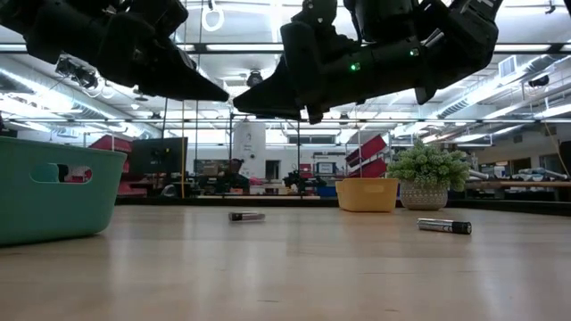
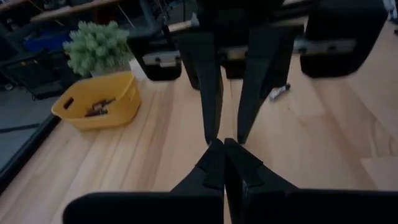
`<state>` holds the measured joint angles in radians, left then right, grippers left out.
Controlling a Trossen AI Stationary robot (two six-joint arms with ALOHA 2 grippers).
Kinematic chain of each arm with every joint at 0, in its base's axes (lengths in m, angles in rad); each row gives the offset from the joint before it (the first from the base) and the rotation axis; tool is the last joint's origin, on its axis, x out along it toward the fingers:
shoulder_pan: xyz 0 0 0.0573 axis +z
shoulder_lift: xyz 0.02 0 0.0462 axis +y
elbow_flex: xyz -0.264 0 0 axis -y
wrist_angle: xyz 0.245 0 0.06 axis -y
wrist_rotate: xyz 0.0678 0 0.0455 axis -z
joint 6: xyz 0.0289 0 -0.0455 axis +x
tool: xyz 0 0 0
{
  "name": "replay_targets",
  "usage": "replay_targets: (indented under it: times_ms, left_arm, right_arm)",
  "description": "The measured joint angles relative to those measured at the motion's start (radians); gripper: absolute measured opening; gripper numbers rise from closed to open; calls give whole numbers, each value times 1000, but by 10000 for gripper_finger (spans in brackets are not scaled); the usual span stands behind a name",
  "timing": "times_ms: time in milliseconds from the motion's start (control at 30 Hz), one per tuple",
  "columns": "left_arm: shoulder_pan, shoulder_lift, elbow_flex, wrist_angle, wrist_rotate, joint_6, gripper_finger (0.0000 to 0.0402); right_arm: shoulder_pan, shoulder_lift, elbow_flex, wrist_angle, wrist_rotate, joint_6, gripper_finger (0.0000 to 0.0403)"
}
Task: Sort batteries
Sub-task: Put the silver battery into the green bin
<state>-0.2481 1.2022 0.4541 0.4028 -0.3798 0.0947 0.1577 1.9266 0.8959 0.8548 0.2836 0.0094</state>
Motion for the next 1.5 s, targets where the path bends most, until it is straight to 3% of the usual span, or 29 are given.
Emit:
replay_targets:
  times_ms: [200, 400, 533, 833, 1233, 1500]
  left_arm:
    - [0, 0, 0, -76, 0, -41, 1]
    - [0, 0, 0, -82, -1, -23, 0]
    - [0, 0, 0, -62, -1, 4, 0]
    - [0, 0, 0, -55, -1, 5, 0]
    - [0, -1, 0, -28, -1, 9, 0]
    - [0, -1, 0, -29, 26, 21, 0]
  right_arm:
    - [-10, 0, 0, -184, 41, 119, 64]
    - [-11, 0, 0, -332, 24, 137, 76]
    - [-21, 0, 0, -338, -45, 138, 94]
    - [-41, 1, 0, -317, -45, 120, 131]
    - [-37, 121, 33, -252, -51, 55, 134]
    - [-53, 119, 41, -259, -133, 43, 133]
